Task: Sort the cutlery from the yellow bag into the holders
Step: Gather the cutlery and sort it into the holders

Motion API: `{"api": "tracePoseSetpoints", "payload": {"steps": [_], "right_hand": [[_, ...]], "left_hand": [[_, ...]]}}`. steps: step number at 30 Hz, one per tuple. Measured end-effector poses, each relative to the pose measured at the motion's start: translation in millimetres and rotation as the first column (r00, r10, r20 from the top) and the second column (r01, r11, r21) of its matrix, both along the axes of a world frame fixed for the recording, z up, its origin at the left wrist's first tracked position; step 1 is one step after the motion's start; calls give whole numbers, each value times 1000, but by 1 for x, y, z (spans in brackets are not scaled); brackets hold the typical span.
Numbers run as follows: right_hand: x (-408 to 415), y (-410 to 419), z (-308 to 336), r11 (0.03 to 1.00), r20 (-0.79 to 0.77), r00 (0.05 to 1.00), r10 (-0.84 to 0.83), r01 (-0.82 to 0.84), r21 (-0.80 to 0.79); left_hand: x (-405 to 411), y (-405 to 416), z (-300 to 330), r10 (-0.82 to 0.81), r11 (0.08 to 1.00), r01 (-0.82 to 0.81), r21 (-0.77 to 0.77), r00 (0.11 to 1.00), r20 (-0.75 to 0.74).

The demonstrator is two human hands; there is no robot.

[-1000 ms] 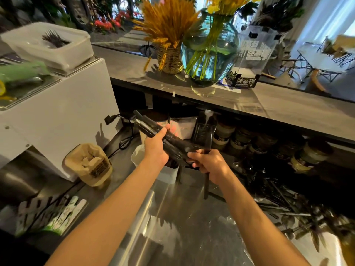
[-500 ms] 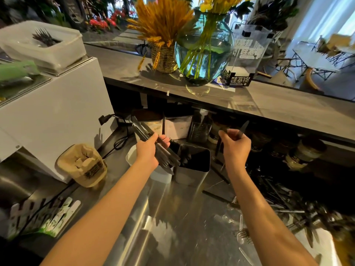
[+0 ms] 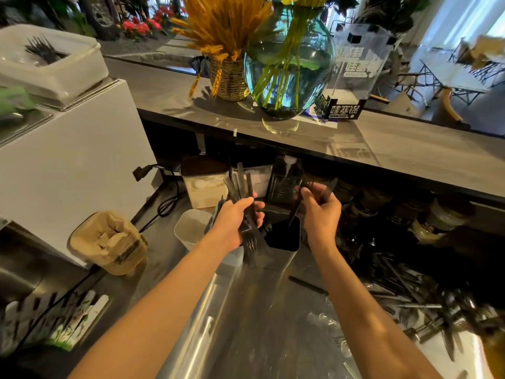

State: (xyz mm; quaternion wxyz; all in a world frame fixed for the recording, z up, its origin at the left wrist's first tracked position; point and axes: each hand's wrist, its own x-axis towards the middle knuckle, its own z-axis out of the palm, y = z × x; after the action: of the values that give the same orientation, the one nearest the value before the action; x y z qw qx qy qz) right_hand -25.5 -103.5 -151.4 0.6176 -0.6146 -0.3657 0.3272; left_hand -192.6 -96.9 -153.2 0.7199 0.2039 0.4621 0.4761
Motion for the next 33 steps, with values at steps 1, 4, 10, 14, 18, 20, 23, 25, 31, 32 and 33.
{"api": "tracePoseSetpoints", "payload": {"steps": [1, 4, 10, 14, 18, 20, 23, 25, 31, 32, 33], "right_hand": [[0, 3, -1, 999, -1, 1000, 25, -25, -28], [-2, 9, -10, 962, 55, 982, 179, -163, -217], [-15, 6, 3, 911, -140, 952, 271, -301, -283], [-22, 8, 16, 853, -187, 919, 346, -391, -345], [-21, 10, 20, 893, -130, 954, 269, -298, -338], [-20, 8, 23, 897, -97, 961, 259, -276, -346], [-22, 7, 22, 874, -119, 946, 302, -324, -362], [-23, 5, 22, 863, -132, 941, 312, -339, -375], [-24, 5, 25, 842, -80, 932, 354, -355, -407], [-24, 5, 25, 834, -72, 929, 362, -357, -421], [-24, 5, 26, 821, -68, 924, 375, -366, -438]], "left_hand": [[1, 1, 0, -10, 1000, 10, 9, 1000, -7], [5, 2, -2, -51, 997, 53, 50, 998, -32], [6, -4, 10, -227, 965, 234, 117, 971, -75], [4, -11, 18, -350, 934, 354, 42, 934, -72], [-3, -13, 19, -407, 913, 408, 17, 913, -30], [-8, -13, 15, -427, 904, 427, -5, 904, 13], [-9, -13, 11, -465, 885, 466, -11, 883, 62], [-7, -16, 14, -482, 875, 483, 8, 872, 82], [-5, -20, 17, -512, 858, 508, 71, 857, 55], [-4, -19, 16, -518, 855, 514, 66, 853, 67], [-2, -18, 14, -521, 853, 518, 64, 850, 70]]}}
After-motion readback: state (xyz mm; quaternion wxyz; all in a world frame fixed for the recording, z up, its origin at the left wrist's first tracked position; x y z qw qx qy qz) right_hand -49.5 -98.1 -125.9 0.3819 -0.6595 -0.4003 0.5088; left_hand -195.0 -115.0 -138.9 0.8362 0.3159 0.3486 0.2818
